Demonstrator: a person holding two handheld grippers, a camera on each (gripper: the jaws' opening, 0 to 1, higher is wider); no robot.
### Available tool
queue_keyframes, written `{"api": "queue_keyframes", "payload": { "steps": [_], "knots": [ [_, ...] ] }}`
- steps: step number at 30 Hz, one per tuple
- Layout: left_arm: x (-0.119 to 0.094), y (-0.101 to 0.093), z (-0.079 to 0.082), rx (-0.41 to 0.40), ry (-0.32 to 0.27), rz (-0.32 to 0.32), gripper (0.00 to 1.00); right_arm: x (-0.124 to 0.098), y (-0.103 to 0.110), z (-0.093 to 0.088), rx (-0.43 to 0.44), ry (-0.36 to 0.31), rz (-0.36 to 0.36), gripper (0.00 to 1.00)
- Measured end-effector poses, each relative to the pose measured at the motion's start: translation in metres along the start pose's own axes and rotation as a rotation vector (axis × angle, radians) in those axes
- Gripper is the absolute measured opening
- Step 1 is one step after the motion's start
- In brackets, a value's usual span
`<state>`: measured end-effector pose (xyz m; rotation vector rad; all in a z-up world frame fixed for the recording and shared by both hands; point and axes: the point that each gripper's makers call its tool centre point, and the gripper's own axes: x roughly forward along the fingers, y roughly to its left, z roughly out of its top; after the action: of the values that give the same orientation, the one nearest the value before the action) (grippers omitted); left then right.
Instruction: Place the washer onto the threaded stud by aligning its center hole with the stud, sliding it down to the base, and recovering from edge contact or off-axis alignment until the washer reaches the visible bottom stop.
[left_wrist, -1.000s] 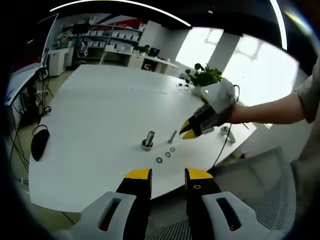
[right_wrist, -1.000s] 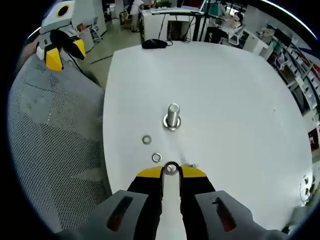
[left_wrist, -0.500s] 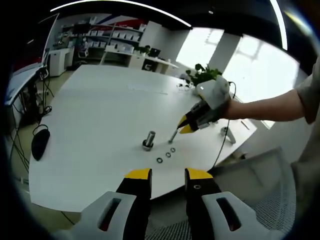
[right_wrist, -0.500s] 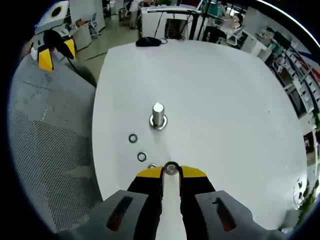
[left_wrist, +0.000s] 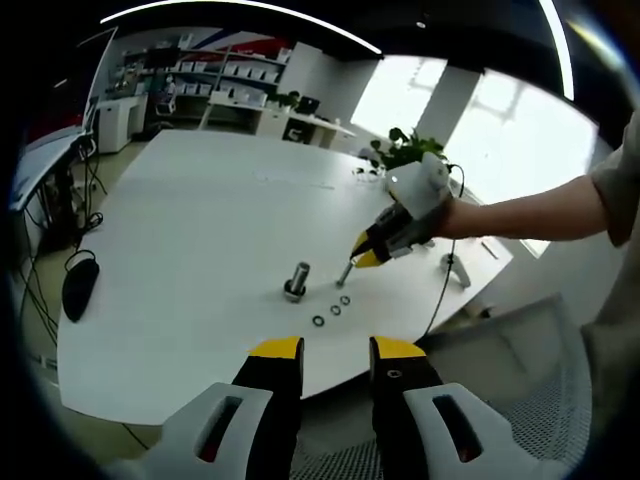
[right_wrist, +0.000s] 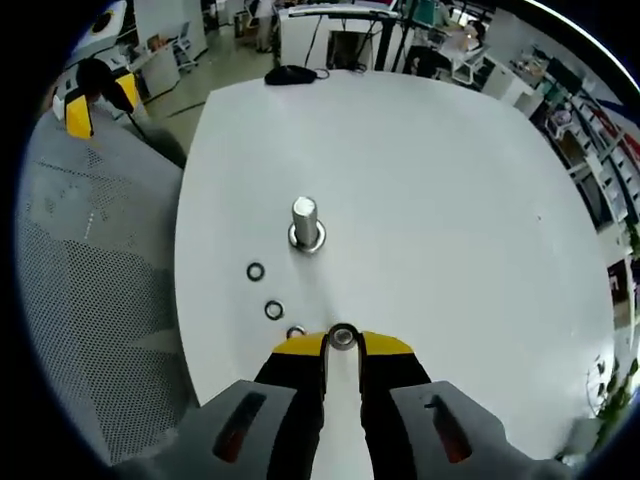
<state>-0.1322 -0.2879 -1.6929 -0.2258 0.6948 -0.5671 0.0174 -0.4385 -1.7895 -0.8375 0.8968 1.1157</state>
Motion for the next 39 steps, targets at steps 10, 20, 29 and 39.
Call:
{"api": "queue_keyframes", "payload": {
  "steps": [10, 20, 29, 39],
  "knots": [
    [0.0, 0.0, 0.0, 0.0, 0.001, -0.001, 0.24, 0.006, -0.001, -0.006, 0.001, 0.026, 0.01, 0.13],
    [0.001, 0.0, 0.0, -0.001, 0.001, -0.002, 0.24, 0.017, 0.002, -0.012, -0.072, 0.068, 0.019, 0.14],
    [0.0, 0.0, 0.0, 0.0, 0.003, -0.003, 0.24, 0.022, -0.001, -0.013, -0.016, 0.057, 0.027, 0.14],
    [0.0, 0.001, -0.001, -0.002, 0.005, 0.0, 0.24, 0.029, -0.002, -0.016, 0.005, 0.058, 0.037, 0.14]
  ]
}}
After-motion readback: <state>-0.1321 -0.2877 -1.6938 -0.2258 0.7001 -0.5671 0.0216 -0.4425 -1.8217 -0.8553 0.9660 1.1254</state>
